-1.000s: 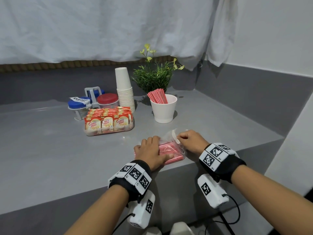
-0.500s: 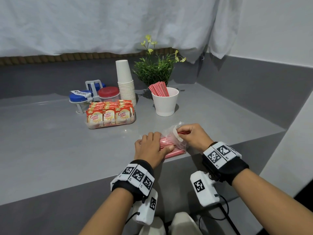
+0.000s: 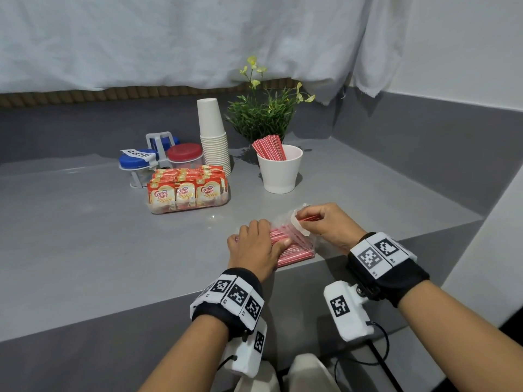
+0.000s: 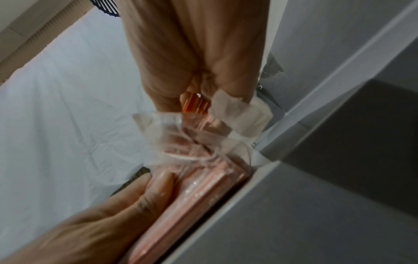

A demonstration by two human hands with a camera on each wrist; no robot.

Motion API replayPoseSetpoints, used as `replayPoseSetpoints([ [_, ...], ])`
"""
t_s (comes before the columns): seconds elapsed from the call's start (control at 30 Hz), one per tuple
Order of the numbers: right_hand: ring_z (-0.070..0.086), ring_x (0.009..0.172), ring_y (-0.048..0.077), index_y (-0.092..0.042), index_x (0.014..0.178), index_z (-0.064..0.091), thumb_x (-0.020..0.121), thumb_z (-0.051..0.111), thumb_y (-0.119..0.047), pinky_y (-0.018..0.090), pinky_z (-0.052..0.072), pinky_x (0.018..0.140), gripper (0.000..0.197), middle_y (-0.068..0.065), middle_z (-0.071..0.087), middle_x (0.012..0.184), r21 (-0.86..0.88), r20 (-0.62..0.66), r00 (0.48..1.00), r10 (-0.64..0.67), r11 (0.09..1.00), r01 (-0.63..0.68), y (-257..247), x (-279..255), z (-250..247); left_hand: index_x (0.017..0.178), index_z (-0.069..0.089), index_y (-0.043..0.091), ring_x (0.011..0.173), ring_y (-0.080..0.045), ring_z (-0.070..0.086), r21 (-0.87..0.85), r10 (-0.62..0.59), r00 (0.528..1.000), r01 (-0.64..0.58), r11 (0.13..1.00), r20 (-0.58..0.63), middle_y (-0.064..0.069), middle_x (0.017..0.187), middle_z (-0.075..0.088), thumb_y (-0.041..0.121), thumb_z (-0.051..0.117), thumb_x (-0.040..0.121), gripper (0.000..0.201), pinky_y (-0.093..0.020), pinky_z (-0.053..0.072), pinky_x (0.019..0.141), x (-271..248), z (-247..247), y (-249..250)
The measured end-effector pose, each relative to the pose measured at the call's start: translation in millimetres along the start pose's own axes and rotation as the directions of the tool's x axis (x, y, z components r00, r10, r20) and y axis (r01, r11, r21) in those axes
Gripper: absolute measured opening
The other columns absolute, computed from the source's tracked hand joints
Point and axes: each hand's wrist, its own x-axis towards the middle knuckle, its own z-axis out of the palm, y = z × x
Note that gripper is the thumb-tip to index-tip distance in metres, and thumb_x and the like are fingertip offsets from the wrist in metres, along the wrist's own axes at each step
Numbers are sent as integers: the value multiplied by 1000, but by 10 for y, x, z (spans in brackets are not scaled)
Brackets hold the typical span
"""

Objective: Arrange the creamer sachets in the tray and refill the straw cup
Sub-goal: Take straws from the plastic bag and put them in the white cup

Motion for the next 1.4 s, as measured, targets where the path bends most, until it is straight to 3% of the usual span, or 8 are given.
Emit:
replayPoseSetpoints([
  [0.23,57,73,17,-5,79,70,78,66,3,24,48,70,10,-2,64,75,-12,-138,990,32,999,-34,-53,80,-83,123,37,20,115,-21,41,-7,6,1000,-6,1000,18,-1,121,45,57,30,92,49,-38,28,100,22,10,-17],
  [0.47,56,66,8,1,101,67,81,61,6,11,47,52,22,0,62,82,8,6,998,67,998,-67,-64,-6,-78,119,39,18,114,-22,42,26,-43,999,43,999,-3,-3,119,47,52,30,94,43,-39,30,99,29,-4,45],
  [0.7,57,56,-1,-6,83,73,75,67,5,13,43,58,15,-8,63,69,-71,-106,994,-20,997,12,12,-22,24,121,37,19,114,-21,41,32,-11,1000,11,999,9,-1,120,45,53,28,94,44,-38,29,99,19,11,28],
  [0.83,55,54,14,0,96,71,79,64,5,11,46,50,19,-5,63,68,-123,-94,995,-19,992,7,-78,9,-90,118,38,20,112,-20,42,13,10,1000,-10,1000,16,0,117,45,54,28,94,44,-37,29,99,22,10,5],
  [1.03,56,47,12,-4,78,63,75,65,12,14,51,49,16,6,65,65,164,-94,995,31,986,-15,-177,2,-267,109,40,18,110,-22,43,20,-15,1000,15,1000,17,-2,115,47,49,24,96,38,-39,30,98,37,2,31],
  [1.17,62,53,14,-5,81,54,76,64,10,24,56,58,18,5,66,62,513,-125,986,106,858,-28,-91,7,-115,110,41,17,110,-23,44,21,-29,1000,29,999,8,-3,116,48,47,21,98,38,-40,30,98,42,-3,51],
  [1.27,63,62,20,-7,74,57,81,61,7,32,54,62,16,8,61,65,543,15,995,98,835,-91,-38,20,124,110,40,16,110,-23,44,39,-31,1000,31,999,2,-3,116,48,46,22,98,37,-40,31,97,37,-7,62],
  [1.4,63,63,19,-7,76,58,85,60,-1,29,53,59,11,9,60,70,484,-66,995,70,874,-29,-90,82,188,119,37,18,114,-22,42,-54,-36,999,34,998,-35,-2,120,45,43,24,98,35,-39,28,101,25,-4,54],
])
